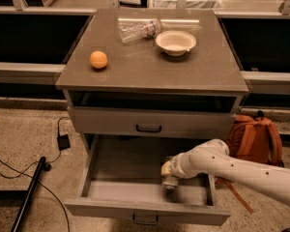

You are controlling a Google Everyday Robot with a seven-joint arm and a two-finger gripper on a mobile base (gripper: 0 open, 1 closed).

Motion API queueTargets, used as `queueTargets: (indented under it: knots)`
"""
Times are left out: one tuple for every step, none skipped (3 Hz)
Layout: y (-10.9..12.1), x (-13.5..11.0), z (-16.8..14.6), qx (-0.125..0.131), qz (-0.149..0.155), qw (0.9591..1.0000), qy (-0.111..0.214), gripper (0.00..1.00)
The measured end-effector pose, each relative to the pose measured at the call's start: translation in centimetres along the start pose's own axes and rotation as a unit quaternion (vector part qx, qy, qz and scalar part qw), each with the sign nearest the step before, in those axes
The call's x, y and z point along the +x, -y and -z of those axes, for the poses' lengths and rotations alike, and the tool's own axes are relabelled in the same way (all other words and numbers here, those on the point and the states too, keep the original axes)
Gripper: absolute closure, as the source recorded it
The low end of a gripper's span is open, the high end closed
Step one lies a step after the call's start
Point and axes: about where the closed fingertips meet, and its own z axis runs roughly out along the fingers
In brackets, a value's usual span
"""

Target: Place 7up can into middle drawer

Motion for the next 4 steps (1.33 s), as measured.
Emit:
queueTargets:
  knots:
    - [0.4,0.8,-2.0,0.001,0.006,0.9999,0.014,0.82]
    - [-0.8,0.3,-4.1,0.002,-0.007,0.9979,0.065,0.58]
    - [-1.4,-0.8,-4.6,0.028,-0.006,0.9955,0.09,0.35]
    - [-1.4,-0.9,-4.7,0.03,0.001,0.9953,0.092,0.12]
